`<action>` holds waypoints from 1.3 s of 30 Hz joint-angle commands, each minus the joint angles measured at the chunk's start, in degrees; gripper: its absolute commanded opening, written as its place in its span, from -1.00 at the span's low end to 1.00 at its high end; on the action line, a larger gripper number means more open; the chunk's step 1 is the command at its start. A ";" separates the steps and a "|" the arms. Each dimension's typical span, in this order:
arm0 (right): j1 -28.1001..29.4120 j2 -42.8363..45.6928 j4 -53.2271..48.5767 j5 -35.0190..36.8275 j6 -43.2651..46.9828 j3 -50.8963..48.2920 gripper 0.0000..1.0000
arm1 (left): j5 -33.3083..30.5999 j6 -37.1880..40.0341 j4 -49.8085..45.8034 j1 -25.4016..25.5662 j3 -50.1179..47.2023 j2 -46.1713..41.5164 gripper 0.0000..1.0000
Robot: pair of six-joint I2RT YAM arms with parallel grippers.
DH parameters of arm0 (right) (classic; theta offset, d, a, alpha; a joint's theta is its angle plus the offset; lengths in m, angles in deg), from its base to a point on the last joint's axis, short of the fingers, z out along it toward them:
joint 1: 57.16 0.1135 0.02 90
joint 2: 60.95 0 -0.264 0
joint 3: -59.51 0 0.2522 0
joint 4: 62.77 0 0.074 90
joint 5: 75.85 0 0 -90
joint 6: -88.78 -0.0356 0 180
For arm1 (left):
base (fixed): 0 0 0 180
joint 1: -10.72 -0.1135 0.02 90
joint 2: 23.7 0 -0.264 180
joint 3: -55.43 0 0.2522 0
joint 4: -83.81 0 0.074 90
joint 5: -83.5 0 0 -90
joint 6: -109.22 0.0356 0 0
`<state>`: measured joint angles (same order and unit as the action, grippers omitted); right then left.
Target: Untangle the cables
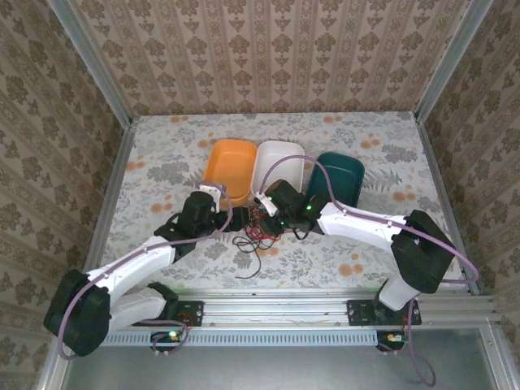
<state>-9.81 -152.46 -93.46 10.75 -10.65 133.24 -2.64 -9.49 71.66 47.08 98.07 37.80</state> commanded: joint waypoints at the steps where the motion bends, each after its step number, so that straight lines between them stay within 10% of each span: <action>1: -1.17 -1.34 1.56 -1.57 -0.67 2.19 -0.71 | 4.69 0.45 -3.54 0.73 -0.89 -2.24 1.00; 4: -1.83 -1.86 3.00 -3.18 -1.29 2.65 -1.00 | 7.65 0.49 -2.74 0.90 -1.12 -1.63 1.00; 18: -3.43 7.23 2.55 -3.67 -3.29 1.33 -1.00 | 9.78 5.96 -1.79 1.61 7.23 13.49 0.99; 24: -4.48 11.49 2.76 -3.95 -5.02 -0.28 -1.00 | 8.48 6.08 -0.68 0.62 11.26 21.86 0.61; 39: -10.90 34.03 2.03 11.14 -4.30 1.25 -1.00 | 3.77 5.95 -1.74 0.99 10.51 28.19 0.52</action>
<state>-18.97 -121.29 -92.13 17.46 -14.89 132.91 3.96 -4.26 70.93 48.15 110.01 64.79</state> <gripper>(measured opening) 0.070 0.759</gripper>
